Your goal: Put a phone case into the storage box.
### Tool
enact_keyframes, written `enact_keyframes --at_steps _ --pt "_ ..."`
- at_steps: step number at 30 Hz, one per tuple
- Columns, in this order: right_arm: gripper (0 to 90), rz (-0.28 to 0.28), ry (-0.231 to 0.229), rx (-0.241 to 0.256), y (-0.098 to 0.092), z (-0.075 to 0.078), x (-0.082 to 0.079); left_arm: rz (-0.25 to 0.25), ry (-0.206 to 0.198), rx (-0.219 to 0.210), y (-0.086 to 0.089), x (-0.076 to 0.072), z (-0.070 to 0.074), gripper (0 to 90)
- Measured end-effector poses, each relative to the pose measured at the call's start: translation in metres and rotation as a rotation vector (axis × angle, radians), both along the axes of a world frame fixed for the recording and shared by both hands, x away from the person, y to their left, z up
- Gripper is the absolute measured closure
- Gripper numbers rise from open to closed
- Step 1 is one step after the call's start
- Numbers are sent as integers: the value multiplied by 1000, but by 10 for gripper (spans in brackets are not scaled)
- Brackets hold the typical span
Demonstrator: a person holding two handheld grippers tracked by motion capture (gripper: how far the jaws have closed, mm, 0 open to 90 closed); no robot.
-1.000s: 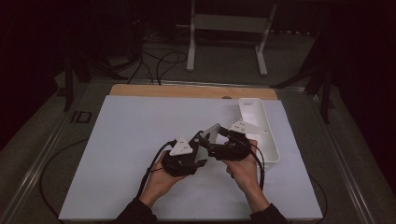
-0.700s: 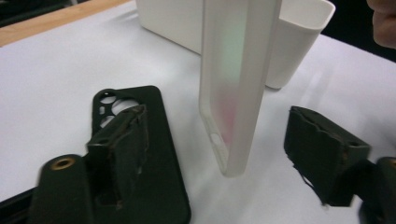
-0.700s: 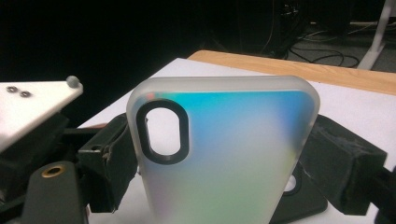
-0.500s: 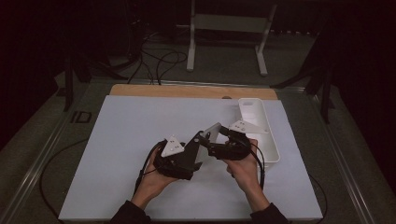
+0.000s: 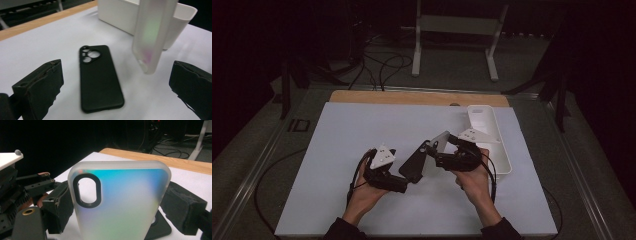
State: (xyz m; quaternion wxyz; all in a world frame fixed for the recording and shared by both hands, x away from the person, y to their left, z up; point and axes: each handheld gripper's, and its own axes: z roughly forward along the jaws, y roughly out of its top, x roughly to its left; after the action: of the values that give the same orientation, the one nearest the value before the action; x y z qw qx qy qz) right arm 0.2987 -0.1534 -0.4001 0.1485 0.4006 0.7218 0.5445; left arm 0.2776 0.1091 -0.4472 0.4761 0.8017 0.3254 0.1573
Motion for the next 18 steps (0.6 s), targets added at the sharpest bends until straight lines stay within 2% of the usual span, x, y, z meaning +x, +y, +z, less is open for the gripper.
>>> enact_keyframes --at_steps 6,9,10,18 --pt "172 -6 -2 -3 -2 1 0 44 -8 -2 19 0 -2 0" --pt "172 -7 -1 -3 -2 1 1 44 -8 -2 19 0 -2 0" --pt "172 -7 -1 -3 -2 1 1 80 -13 -7 33 0 -4 0" --pt "172 -14 -2 -7 -4 2 2 131 -6 -8 53 -2 -9 0"
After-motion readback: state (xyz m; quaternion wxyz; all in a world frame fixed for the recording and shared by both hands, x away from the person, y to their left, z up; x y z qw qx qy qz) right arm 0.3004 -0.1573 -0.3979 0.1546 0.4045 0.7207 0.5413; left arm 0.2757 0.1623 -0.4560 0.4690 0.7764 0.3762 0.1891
